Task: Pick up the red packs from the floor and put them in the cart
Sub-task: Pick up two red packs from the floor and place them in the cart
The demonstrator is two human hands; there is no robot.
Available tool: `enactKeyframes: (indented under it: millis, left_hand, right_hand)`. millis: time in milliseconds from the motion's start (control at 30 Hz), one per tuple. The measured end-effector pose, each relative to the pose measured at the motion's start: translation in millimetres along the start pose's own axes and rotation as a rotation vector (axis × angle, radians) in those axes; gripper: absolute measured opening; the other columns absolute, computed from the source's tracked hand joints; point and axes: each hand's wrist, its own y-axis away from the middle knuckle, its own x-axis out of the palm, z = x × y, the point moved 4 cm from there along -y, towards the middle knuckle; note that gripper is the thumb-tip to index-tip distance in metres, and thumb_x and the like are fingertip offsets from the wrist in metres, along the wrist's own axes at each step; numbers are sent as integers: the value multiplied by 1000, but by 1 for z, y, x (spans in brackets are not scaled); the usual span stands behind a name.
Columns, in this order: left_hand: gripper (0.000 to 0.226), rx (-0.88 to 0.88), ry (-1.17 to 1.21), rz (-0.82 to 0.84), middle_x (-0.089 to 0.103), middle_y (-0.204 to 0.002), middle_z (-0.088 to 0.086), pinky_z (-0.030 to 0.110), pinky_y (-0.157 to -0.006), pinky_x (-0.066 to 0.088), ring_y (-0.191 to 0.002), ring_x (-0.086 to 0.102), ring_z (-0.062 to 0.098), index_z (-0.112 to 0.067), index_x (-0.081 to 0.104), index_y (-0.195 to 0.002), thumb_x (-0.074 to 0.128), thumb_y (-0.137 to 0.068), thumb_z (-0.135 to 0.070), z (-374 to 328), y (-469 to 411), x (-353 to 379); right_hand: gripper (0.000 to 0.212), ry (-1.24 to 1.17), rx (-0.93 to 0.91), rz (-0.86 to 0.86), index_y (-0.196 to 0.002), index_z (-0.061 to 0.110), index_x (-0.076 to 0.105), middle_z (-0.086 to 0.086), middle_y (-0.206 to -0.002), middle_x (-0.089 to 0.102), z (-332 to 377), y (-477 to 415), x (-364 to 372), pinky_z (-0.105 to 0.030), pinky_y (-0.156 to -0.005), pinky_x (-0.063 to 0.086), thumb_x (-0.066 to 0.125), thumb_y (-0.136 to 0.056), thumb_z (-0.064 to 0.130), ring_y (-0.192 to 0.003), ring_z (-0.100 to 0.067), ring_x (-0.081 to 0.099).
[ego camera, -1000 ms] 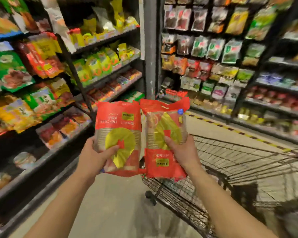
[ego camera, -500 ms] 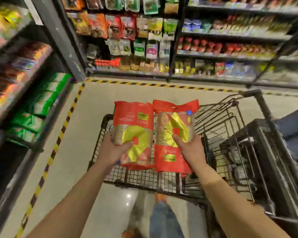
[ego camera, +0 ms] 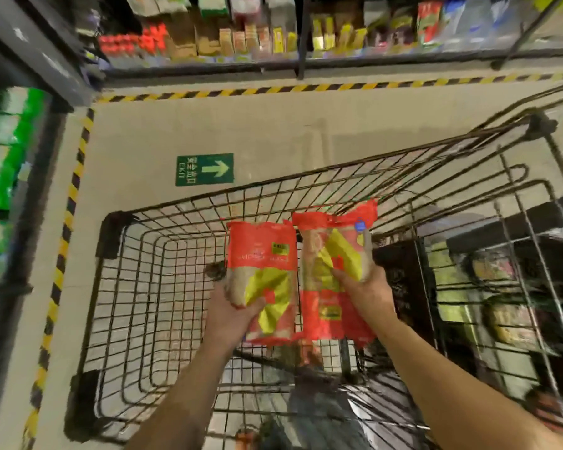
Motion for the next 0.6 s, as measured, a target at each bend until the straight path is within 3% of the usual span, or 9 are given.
enactKeyframes:
  millis: [100,200,267,367,467,533,600]
  left_hand:
    - [100,-52,-22,19,70,-135,4,48,-93,65,-110,76,23,-21,49,-147,102,-65,-39,20,-26,18]
    - [100,-37,-38,12,68,-133,1,32,-83,63,-111,74,20,-17,48,-152,103,-70,-32,36,-48,28]
    - [101,-73,-15,20,66,-138,3,42,-91,65,-117,73,25,-17,45,-156,102,-73,-29,49,-58,32]
    - [96,-128,6,71,66,-144,7,59,-100,63,-121,73,31,-21,42,-160,97,-81,-27,68,-66,37]
    - [83,-149,-15,97,73,-135,3,59,-101,62,-117,76,30,-28,48,-153,94,-85,-33,79,-69,40]
    - [68,-154,-42,108,78,-123,-1,57,-101,63,-114,77,27,-31,55,-141,93,-85,-32,80,-71,44]
    - [65,-128,-102,78,76,-128,6,57,-104,61,-115,75,28,-25,62,-140,95,-84,-29,76,-76,47]
  right_hand:
    - [82,18,-11,50,-137,21,51,6,-107,63,-14,-25,21,-31,-70,47,87,-79,66,-86,-13,61]
    - [79,42,-24,71,-132,20,52,0,-117,67,-23,-43,40,-34,-79,51,85,-79,68,-97,-21,64]
    - [75,61,-28,87,-127,19,55,0,-118,70,-28,-53,53,-35,-78,56,85,-78,68,-99,-21,68]
    - [78,76,-8,117,-131,14,61,-4,-119,75,-39,-67,68,-45,-91,62,87,-78,65,-106,-27,74]
    - [77,90,25,106,-130,9,59,-11,-119,75,-47,-76,75,-51,-92,62,87,-81,62,-108,-34,75]
    - [74,102,29,89,-128,9,55,-7,-116,72,-50,-76,77,-44,-84,62,85,-84,59,-110,-33,73]
    - [71,67,30,95,-133,10,49,-7,-120,69,-49,-73,79,-38,-78,59,84,-88,52,-109,-30,72]
